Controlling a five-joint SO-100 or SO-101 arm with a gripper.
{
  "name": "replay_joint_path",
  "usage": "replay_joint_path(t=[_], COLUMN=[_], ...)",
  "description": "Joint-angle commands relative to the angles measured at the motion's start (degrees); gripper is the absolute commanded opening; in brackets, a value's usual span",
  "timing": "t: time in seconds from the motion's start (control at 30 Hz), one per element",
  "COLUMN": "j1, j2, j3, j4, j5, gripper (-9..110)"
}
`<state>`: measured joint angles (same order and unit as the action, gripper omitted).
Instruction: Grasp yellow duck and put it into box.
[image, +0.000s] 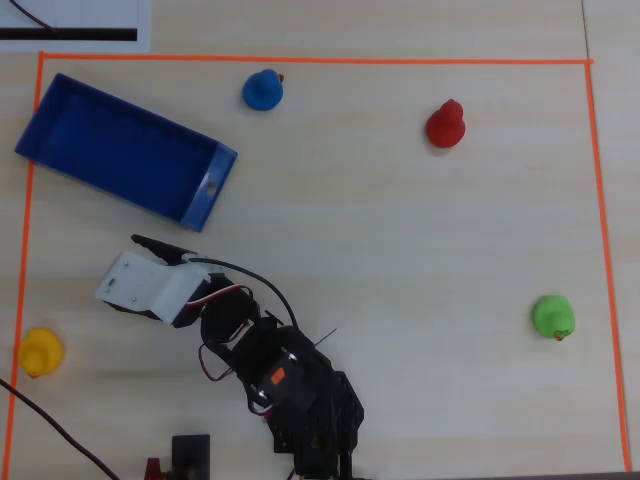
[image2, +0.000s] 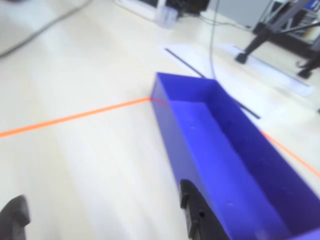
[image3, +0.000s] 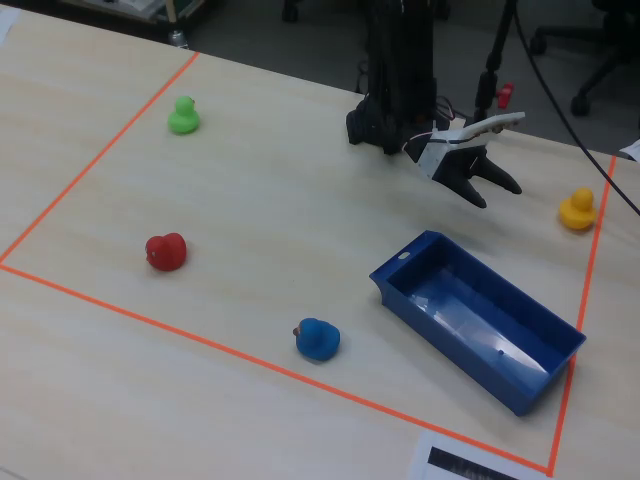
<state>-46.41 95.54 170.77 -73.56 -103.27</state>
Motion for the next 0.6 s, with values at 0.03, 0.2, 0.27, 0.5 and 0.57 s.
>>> replay_joint_path(t=[0.03,0.2,0.27,0.5,0.57], j1=[-0.8,0.3,-0.1,-3.3,-3.3], j2=[-7.8,-8.8,-9.1,-10.0,-10.5], j3=[-2.5,-10.7,-14.9,-22.9,-23.0], j4=[-7.1,-1.3,1.4,6.6,6.4], j5=[2.3,3.5,3.6,5.1,5.2], gripper=[40,41,41,41,41])
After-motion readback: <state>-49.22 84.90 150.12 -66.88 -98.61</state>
